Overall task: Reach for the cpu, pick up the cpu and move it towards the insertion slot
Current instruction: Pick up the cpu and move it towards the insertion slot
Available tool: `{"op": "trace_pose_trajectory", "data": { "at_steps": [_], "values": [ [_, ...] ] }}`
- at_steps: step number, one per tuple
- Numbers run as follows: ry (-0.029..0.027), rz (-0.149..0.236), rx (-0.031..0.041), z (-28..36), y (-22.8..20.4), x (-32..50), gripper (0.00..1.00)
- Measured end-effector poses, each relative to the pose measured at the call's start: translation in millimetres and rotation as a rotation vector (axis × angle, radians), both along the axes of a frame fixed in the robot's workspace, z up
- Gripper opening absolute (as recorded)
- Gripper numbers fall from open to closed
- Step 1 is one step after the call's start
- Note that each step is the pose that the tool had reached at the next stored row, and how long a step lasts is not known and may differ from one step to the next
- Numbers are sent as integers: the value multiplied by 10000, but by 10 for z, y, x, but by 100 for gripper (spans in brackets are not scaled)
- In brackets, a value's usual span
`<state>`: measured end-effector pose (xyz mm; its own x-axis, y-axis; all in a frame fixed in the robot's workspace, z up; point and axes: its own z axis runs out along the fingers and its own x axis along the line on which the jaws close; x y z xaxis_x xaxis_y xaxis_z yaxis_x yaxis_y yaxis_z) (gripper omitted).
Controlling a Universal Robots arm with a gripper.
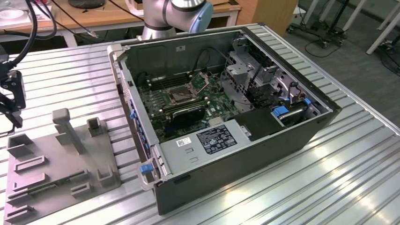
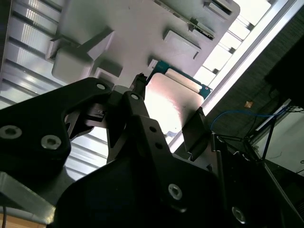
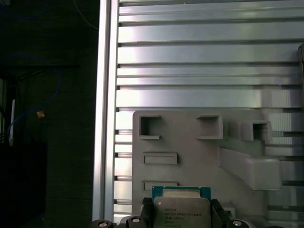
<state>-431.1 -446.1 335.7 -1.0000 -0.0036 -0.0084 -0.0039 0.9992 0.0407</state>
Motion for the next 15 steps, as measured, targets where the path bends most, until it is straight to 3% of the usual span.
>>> {"op": "trace_pose_trajectory", "data": {
  "at_steps": [5,15],
  "values": [
    [1,-1,0,4,0,14,55],
    [-2,1,1,74,0,26,55]
  ]
}}
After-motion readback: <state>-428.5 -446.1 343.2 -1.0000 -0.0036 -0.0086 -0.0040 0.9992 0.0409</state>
